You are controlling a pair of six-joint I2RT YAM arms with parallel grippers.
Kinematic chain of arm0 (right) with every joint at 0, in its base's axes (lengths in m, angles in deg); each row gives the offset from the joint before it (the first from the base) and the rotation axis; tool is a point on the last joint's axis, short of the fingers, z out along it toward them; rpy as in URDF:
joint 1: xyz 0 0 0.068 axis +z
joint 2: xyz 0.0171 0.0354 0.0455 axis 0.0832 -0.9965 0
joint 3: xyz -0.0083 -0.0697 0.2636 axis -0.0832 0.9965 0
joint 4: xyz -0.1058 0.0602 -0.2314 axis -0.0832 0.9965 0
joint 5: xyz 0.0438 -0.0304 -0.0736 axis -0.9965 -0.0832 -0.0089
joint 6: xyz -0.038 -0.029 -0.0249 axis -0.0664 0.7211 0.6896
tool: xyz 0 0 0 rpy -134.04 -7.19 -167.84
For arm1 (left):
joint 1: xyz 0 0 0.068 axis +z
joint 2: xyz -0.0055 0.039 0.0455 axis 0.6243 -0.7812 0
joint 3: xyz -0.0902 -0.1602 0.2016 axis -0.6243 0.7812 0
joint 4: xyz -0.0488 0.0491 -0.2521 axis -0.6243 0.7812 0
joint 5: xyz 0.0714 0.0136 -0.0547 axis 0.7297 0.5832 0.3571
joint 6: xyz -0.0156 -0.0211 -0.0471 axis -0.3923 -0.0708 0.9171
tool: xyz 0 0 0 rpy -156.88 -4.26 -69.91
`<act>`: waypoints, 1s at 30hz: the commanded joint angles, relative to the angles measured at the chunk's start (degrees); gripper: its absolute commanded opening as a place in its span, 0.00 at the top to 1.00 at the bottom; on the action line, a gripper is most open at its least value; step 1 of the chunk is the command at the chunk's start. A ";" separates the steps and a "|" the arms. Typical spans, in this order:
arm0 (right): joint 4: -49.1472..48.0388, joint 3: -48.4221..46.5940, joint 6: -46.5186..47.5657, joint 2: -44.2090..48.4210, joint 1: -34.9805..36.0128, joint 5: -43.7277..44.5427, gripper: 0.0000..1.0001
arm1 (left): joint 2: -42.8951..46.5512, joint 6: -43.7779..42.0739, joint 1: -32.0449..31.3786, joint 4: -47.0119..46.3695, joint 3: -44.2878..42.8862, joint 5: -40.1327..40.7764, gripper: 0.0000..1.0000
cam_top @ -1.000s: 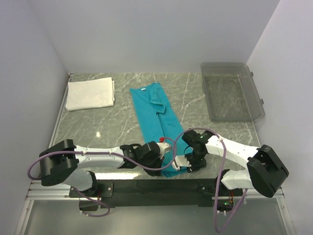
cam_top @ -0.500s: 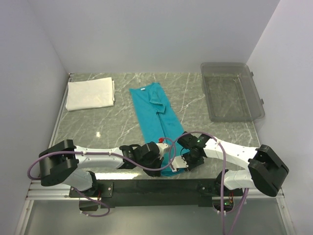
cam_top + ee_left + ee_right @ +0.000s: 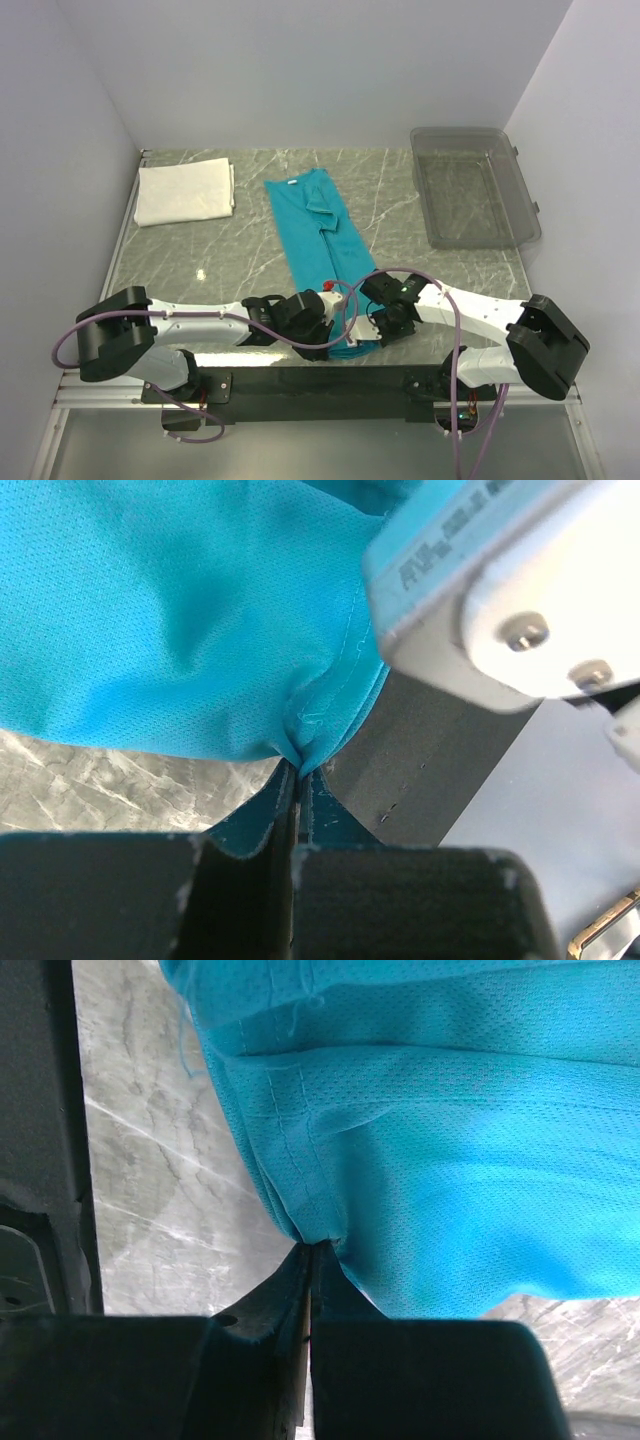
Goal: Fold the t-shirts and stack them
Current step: Fold the tshirt
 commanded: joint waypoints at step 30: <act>14.67 -36.17 5.86 -17.73 -25.88 -21.23 1.00 | 5.64 -1.89 21.02 0.99 -3.96 -9.22 0.99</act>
